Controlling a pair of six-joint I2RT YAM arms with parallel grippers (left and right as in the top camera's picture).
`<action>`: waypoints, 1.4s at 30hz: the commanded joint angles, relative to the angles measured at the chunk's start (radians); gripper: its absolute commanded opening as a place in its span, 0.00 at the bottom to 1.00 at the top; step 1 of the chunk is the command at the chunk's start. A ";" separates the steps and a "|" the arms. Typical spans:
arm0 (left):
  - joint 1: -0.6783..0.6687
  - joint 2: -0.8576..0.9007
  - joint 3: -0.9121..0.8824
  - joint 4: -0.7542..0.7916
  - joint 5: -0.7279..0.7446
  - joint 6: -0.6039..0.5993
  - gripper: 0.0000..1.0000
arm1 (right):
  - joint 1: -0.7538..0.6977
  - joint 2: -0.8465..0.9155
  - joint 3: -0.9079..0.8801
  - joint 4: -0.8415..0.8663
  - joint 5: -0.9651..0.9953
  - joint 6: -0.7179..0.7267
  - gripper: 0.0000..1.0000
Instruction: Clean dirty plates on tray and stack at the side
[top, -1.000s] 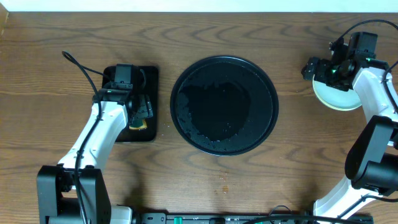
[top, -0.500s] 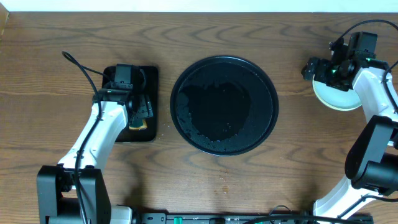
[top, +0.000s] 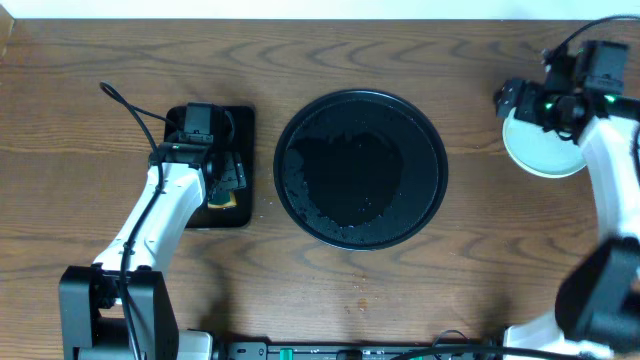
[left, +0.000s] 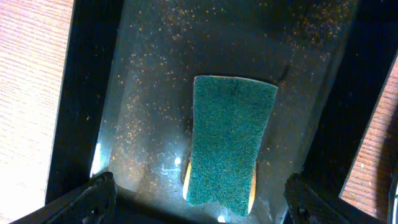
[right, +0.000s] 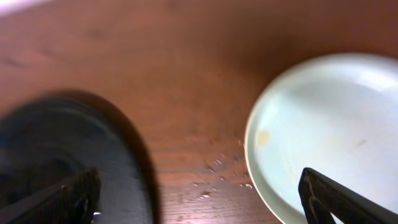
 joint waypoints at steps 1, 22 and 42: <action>0.003 0.002 -0.005 0.000 -0.013 0.006 0.86 | 0.021 -0.213 0.013 0.003 -0.005 -0.002 0.99; 0.003 0.002 -0.005 0.000 -0.013 0.006 0.86 | 0.266 -1.049 0.009 -0.021 0.027 -0.031 0.99; 0.003 0.002 -0.005 0.000 -0.013 0.006 0.87 | 0.242 -1.707 -0.879 0.449 0.029 -0.196 0.99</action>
